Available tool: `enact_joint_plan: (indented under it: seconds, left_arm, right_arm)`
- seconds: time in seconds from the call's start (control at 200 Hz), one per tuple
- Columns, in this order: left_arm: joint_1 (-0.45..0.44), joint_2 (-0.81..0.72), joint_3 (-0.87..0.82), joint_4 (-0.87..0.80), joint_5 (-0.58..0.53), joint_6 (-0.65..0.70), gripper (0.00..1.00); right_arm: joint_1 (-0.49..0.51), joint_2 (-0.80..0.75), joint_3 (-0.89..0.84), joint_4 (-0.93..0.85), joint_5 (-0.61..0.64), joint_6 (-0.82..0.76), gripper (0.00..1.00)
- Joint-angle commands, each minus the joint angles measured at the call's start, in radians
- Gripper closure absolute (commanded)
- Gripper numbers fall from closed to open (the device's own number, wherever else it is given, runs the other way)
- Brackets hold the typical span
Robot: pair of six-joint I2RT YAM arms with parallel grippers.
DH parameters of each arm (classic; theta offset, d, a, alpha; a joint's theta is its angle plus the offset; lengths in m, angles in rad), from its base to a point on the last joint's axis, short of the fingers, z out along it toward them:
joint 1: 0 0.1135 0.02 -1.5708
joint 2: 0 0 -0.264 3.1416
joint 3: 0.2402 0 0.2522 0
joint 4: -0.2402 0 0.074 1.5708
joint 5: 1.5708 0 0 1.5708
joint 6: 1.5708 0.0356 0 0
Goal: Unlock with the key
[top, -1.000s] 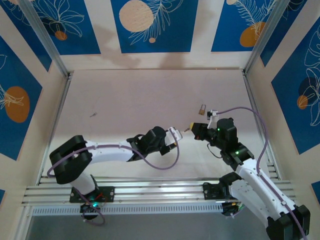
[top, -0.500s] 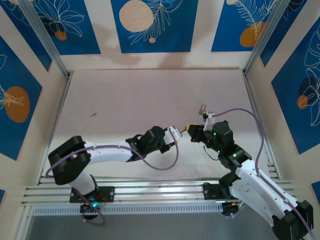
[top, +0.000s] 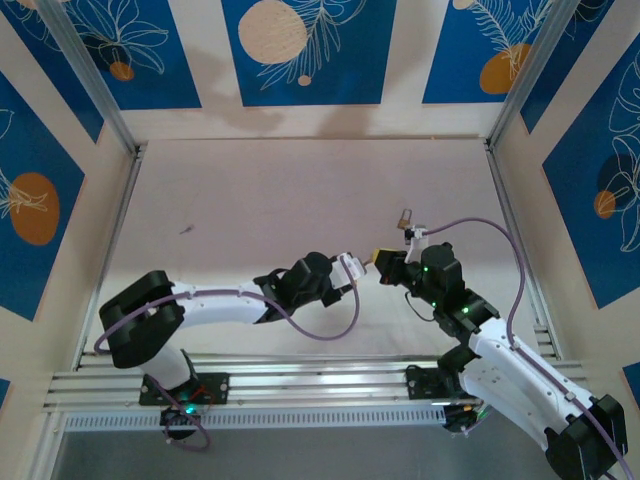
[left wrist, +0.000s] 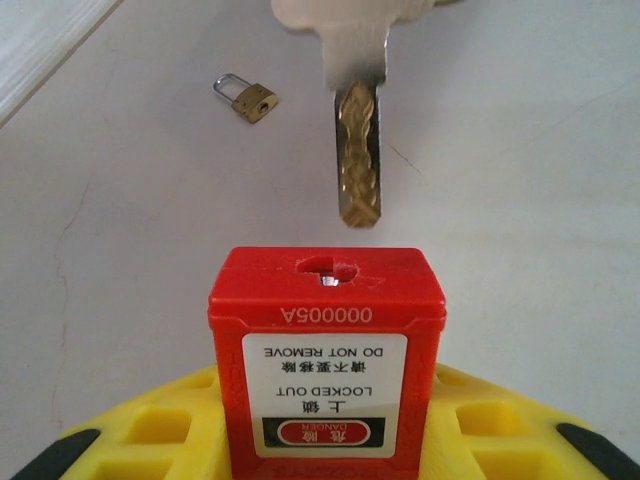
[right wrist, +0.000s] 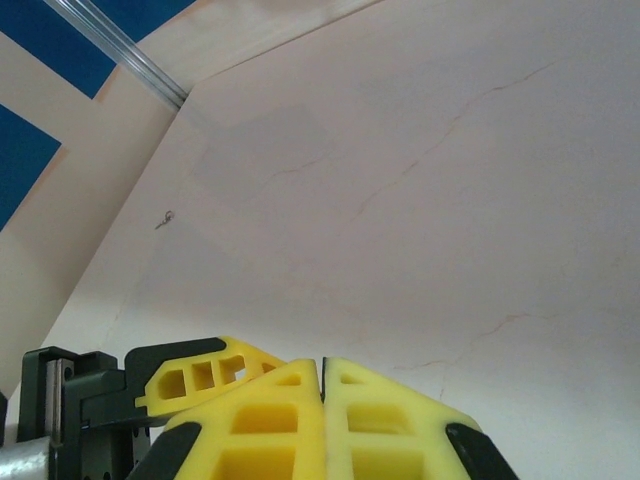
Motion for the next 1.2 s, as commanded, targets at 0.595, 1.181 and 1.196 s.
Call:
enact_joint_plan:
  seconds: [0.595, 1.181, 1.196]
  left_arm:
    - [-0.017, 0.009, 0.045, -0.006, 0.006, -0.002, 0.84]
    - [-0.019, 0.030, 0.068, 0.020, -0.046, 0.020, 0.85]
    - [-0.019, 0.031, 0.069, 0.020, -0.049, 0.020, 0.85]
  right_arm:
    - [0.004, 0.032, -0.014, 0.038, 0.001, 0.019, 1.00]
    - [0.006, 0.057, -0.028, 0.051, -0.014, 0.038, 1.00]
    - [0.006, 0.058, -0.029, 0.050, -0.014, 0.038, 1.00]
